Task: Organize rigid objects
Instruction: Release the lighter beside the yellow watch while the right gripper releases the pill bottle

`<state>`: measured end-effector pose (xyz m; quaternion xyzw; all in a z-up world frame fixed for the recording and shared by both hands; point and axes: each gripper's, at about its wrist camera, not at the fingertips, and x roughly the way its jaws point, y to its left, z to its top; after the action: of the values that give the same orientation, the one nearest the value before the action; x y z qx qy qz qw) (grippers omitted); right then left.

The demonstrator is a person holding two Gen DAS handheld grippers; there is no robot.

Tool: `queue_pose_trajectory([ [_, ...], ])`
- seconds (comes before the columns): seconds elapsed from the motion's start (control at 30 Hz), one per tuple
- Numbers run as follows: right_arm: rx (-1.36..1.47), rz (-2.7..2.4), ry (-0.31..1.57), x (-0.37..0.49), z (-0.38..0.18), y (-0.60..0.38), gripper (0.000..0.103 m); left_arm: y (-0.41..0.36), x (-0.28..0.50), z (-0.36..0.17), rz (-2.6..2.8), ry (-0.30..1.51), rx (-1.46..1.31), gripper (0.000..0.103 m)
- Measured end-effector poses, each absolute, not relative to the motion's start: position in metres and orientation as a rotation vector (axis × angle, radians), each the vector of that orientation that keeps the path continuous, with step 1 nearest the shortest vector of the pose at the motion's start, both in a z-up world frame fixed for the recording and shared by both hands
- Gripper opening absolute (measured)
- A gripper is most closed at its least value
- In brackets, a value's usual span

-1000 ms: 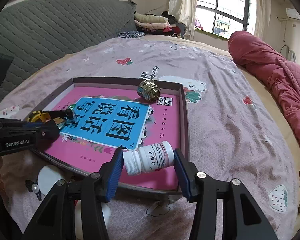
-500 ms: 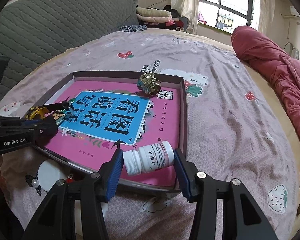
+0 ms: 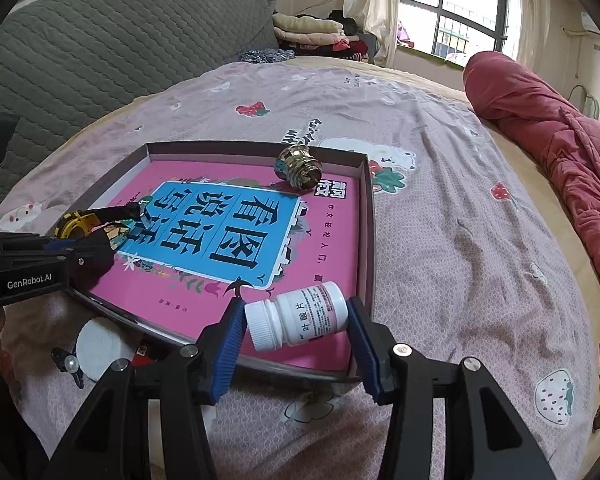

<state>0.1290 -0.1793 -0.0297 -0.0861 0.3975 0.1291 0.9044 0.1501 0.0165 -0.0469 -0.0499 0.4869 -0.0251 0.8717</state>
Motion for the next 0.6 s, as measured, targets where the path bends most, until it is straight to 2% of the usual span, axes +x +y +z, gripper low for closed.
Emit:
queue_pose_trajectory([
  [0.6, -0.178, 0.268, 0.815, 0.1258, -0.0301, -0.1794, 0.050, 0.0167, 0.1486, -0.0445, -0.053, 1.018, -0.107, 0.023],
])
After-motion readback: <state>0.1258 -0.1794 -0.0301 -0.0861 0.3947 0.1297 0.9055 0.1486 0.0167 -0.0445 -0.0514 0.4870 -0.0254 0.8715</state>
